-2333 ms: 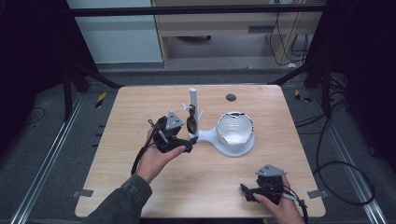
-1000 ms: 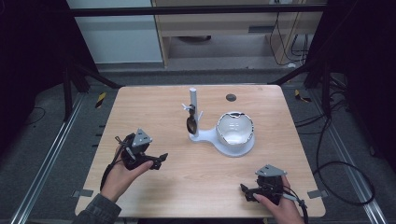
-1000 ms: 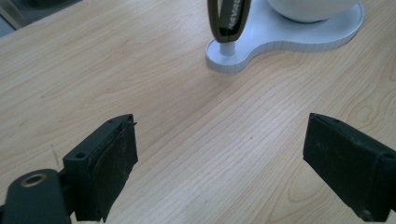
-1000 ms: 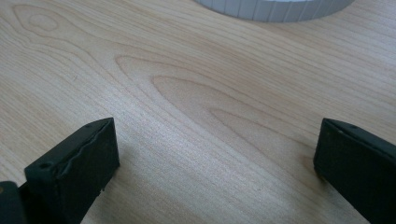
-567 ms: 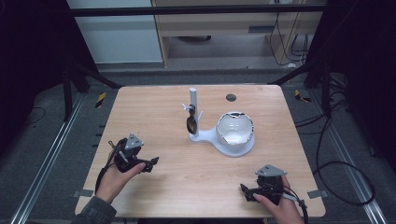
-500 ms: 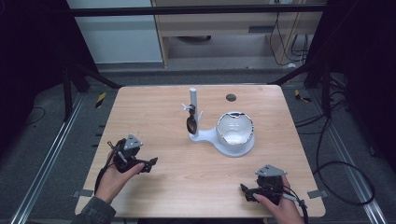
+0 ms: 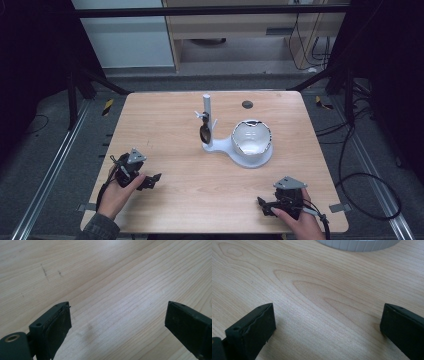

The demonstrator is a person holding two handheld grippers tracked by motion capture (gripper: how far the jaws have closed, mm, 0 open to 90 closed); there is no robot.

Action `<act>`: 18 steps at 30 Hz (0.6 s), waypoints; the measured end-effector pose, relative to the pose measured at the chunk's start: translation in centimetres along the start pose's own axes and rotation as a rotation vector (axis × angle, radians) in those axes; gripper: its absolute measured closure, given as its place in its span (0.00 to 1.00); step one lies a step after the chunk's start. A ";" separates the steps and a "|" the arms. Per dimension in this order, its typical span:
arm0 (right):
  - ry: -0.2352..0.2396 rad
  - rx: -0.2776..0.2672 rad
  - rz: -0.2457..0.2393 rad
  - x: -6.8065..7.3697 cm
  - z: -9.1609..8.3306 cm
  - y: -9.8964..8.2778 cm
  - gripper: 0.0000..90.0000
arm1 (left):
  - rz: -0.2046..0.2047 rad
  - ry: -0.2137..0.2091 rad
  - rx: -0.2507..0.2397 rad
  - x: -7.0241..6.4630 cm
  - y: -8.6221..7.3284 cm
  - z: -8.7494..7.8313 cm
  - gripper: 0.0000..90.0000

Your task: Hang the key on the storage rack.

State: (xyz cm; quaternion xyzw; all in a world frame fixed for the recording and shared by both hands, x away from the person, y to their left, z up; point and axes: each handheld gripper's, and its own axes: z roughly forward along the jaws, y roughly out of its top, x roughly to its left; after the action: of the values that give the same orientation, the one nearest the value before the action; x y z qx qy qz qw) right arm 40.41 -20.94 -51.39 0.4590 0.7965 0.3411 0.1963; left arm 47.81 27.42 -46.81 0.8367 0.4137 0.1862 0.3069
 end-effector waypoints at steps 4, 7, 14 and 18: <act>-0.001 0.000 0.000 0.0 0.0 0.0 0.00 | -0.003 0.016 0.009 0.5 -0.6 0.4 0.07; 0.000 0.000 0.000 0.0 0.0 0.0 0.00 | 0.008 0.042 0.008 0.9 -1.0 0.7 0.08; -0.001 -0.001 -0.002 0.0 0.0 0.0 0.00 | -0.023 0.040 0.007 1.6 -2.0 1.6 0.08; -0.003 -0.001 -0.003 0.0 0.0 0.0 0.00 | -0.049 0.042 0.000 1.9 -2.4 1.9 0.08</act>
State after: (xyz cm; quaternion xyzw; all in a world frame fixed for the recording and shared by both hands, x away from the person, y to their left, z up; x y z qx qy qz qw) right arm 40.43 -20.95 -51.41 0.4582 0.7967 0.3407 0.1981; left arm 48.63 29.36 -49.74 0.8222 0.4403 0.1965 0.3026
